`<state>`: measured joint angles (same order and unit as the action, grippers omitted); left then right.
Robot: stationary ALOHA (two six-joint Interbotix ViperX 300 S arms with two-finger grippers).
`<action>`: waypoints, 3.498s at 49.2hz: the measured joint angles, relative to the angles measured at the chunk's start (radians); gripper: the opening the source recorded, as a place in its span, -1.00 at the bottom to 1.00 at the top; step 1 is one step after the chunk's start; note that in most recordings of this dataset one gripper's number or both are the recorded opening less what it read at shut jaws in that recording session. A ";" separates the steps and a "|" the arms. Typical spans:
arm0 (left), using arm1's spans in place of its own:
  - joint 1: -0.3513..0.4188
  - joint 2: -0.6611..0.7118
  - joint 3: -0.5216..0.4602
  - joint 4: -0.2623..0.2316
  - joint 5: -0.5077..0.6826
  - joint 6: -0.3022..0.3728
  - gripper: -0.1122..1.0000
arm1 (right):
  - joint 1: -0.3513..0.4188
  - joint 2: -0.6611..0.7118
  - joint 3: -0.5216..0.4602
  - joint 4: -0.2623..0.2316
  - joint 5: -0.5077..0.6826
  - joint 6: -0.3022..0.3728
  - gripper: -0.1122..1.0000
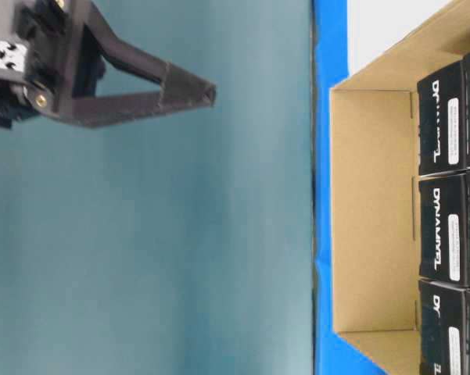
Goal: Pick the box from inside the cardboard box.
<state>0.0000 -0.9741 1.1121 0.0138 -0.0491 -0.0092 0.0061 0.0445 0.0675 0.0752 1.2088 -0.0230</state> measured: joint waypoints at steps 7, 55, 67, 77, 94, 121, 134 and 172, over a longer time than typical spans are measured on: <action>0.000 0.000 0.000 0.000 0.000 0.000 -0.92 | -0.003 0.026 -0.006 0.000 0.000 -0.023 -0.76; -0.002 0.000 -0.002 0.000 0.002 -0.002 -0.92 | -0.028 0.121 0.150 0.060 -0.302 -0.040 0.99; -0.003 0.003 -0.002 0.000 0.000 -0.002 -0.92 | -0.005 0.152 0.189 0.060 -0.379 -0.040 0.99; -0.003 0.005 -0.002 0.000 0.008 -0.002 -0.92 | 0.000 0.170 0.193 0.060 -0.388 -0.041 0.99; -0.002 0.005 -0.002 0.000 0.009 -0.002 -0.92 | -0.002 0.190 0.193 0.041 -0.388 -0.057 0.99; -0.002 0.005 -0.002 0.000 0.009 -0.002 -0.92 | -0.028 0.192 0.190 0.028 -0.377 -0.060 0.99; -0.003 0.005 -0.002 0.000 0.009 -0.002 -0.92 | -0.058 0.195 0.189 0.014 -0.377 -0.083 0.99; -0.003 0.002 -0.002 0.000 0.009 -0.002 -0.92 | -0.140 0.202 0.179 0.014 -0.376 -0.126 0.99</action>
<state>-0.0031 -0.9725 1.1106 0.0138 -0.0399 -0.0107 -0.1335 0.2470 0.2470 0.0890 0.8330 -0.1488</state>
